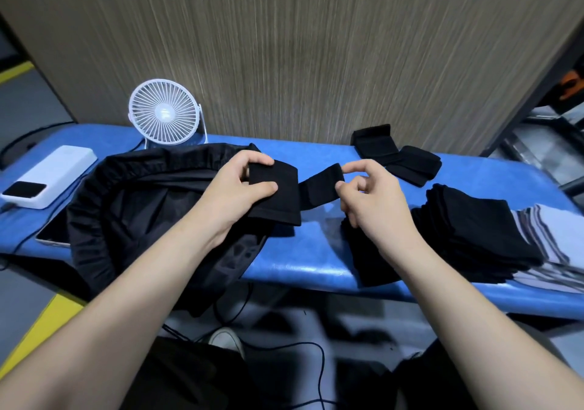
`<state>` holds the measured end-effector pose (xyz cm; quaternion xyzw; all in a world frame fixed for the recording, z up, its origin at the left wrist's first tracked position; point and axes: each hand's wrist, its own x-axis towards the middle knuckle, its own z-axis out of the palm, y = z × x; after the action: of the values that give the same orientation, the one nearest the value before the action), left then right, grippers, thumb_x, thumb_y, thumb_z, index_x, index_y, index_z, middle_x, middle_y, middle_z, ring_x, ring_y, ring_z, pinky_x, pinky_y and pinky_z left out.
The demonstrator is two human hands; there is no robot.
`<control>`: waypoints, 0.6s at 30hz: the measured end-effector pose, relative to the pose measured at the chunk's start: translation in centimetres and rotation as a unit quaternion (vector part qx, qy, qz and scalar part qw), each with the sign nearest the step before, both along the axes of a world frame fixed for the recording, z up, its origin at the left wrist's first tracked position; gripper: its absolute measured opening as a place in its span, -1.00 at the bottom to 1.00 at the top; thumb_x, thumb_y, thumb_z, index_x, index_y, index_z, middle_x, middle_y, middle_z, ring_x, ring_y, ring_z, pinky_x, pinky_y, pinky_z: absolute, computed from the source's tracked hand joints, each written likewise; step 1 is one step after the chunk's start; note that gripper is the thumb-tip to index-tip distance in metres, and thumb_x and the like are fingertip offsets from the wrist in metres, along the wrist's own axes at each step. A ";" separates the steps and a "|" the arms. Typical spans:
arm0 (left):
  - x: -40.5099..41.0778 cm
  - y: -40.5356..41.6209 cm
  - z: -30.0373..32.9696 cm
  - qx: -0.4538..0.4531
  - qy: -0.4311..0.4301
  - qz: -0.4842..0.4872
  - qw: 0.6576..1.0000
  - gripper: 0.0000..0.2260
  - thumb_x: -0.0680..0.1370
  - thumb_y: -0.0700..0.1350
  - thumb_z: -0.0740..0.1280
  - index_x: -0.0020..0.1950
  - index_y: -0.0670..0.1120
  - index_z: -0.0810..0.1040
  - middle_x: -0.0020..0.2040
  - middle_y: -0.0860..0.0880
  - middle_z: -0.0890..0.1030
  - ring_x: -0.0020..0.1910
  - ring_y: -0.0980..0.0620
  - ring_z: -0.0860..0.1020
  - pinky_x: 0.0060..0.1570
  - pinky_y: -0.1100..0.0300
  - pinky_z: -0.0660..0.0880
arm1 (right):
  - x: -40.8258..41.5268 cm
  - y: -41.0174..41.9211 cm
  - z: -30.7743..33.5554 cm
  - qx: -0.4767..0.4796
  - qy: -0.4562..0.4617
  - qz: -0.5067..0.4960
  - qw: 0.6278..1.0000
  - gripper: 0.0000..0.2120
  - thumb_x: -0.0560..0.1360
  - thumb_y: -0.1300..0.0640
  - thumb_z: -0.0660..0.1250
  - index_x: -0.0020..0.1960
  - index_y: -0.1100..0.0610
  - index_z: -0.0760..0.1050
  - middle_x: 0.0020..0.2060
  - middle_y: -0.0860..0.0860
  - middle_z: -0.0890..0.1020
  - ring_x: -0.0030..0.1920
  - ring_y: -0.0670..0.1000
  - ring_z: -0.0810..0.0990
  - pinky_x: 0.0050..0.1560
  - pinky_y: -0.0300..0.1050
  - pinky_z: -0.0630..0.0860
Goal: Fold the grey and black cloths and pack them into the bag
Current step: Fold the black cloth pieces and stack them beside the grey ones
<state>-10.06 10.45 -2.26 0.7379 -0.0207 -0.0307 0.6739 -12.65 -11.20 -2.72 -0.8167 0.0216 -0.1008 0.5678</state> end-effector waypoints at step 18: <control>-1.5 -3.0 0.2 -0.110 0.075 -0.111 0.985 -0.86 0.66 -0.18 0.24 -0.01 -0.14 0.58 -0.11 -0.11 0.59 -0.04 -0.04 0.55 -0.17 0.26 0.50 | -1.0 3.2 -0.5 -0.197 -0.210 0.119 0.950 -0.78 0.48 0.23 0.39 0.07 0.11 0.41 -0.34 -0.05 0.52 -0.24 -0.05 0.48 0.07 -0.14 0.37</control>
<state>-11.60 7.43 -2.08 0.6478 -0.0557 -0.1580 0.7431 -13.67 -7.96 -3.25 -0.8692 -0.2158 -0.2044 0.3953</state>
